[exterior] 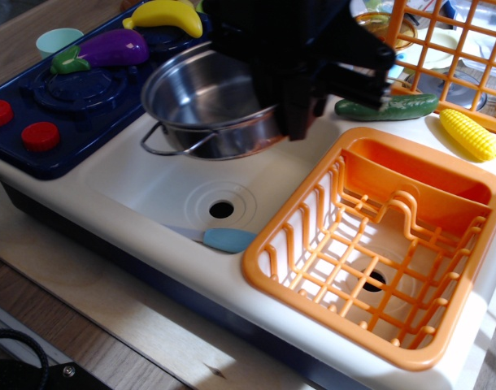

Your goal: Put pan from drying rack into sink

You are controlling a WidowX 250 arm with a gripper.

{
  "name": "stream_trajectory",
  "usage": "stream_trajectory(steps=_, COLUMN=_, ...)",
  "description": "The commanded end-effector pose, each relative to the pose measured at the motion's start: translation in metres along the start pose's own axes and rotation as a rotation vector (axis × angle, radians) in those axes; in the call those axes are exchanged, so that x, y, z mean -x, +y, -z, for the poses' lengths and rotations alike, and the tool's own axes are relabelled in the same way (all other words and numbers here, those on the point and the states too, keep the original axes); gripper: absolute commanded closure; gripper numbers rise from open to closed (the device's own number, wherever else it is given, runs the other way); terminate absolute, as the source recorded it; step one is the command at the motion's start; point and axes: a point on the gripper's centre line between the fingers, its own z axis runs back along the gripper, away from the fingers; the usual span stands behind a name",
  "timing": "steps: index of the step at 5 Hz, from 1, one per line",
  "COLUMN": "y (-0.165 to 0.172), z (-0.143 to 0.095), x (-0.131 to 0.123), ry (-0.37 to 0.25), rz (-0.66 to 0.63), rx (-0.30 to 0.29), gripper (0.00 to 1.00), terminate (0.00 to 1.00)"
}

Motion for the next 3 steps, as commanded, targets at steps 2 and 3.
stream_trajectory(steps=2, y=0.005, z=0.036, x=0.002, ry=-0.106, rz=0.048, rx=0.085, gripper=0.0, terminate=0.0)
stream_trajectory(steps=3, y=0.005, z=0.036, x=0.002, ry=-0.106, rz=0.048, rx=0.085, gripper=0.0, terminate=1.0)
